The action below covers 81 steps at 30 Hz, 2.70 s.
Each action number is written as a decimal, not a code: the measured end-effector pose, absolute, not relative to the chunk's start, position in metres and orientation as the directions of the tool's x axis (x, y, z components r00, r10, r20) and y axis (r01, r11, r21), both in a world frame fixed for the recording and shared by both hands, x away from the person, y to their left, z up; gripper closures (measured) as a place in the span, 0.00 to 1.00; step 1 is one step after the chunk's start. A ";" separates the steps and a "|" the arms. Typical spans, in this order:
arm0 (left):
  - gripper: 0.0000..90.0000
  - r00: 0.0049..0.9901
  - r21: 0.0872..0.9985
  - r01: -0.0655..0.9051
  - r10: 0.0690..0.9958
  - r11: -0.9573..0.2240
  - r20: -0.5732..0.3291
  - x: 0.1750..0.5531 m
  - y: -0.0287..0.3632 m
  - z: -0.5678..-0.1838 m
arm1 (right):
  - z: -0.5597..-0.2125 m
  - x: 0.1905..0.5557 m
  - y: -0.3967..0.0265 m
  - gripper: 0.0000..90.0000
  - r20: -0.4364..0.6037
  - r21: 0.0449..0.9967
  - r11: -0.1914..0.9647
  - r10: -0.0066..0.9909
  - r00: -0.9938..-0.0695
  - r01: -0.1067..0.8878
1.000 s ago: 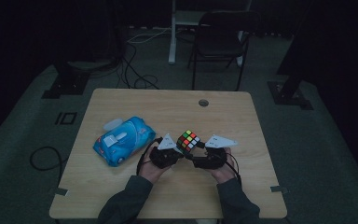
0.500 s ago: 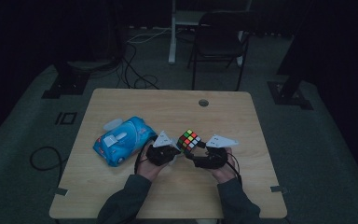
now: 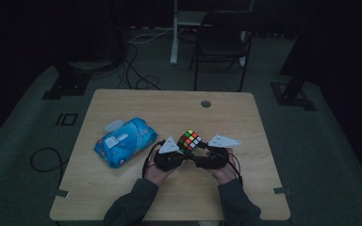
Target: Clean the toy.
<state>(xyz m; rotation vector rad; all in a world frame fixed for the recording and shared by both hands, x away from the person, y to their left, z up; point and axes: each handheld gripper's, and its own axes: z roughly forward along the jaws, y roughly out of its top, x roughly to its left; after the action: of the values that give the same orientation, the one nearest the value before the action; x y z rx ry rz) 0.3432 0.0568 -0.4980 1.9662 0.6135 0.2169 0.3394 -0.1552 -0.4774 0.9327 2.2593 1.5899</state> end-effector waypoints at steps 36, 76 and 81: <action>0.98 0.826 0.884 0.334 0.554 -0.328 -0.106 0.347 0.067 -0.494 | -0.477 0.338 -0.162 0.39 0.174 0.902 0.208 0.626 -0.760 0.378; 0.98 0.790 0.891 0.356 0.600 -0.283 -0.125 0.350 0.093 -0.493 | -0.481 0.338 -0.166 0.39 0.148 0.895 0.235 0.645 -0.750 0.379; 0.98 0.787 0.900 0.344 0.605 -0.267 -0.121 0.348 0.099 -0.486 | -0.487 0.337 -0.165 0.39 0.128 0.884 0.264 0.657 -0.743 0.386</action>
<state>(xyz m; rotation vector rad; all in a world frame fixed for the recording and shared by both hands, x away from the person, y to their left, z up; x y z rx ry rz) 0.3479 0.0991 -0.4860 1.8813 0.7222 0.2971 0.3374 -0.1655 -0.4866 0.9653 2.2720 1.4711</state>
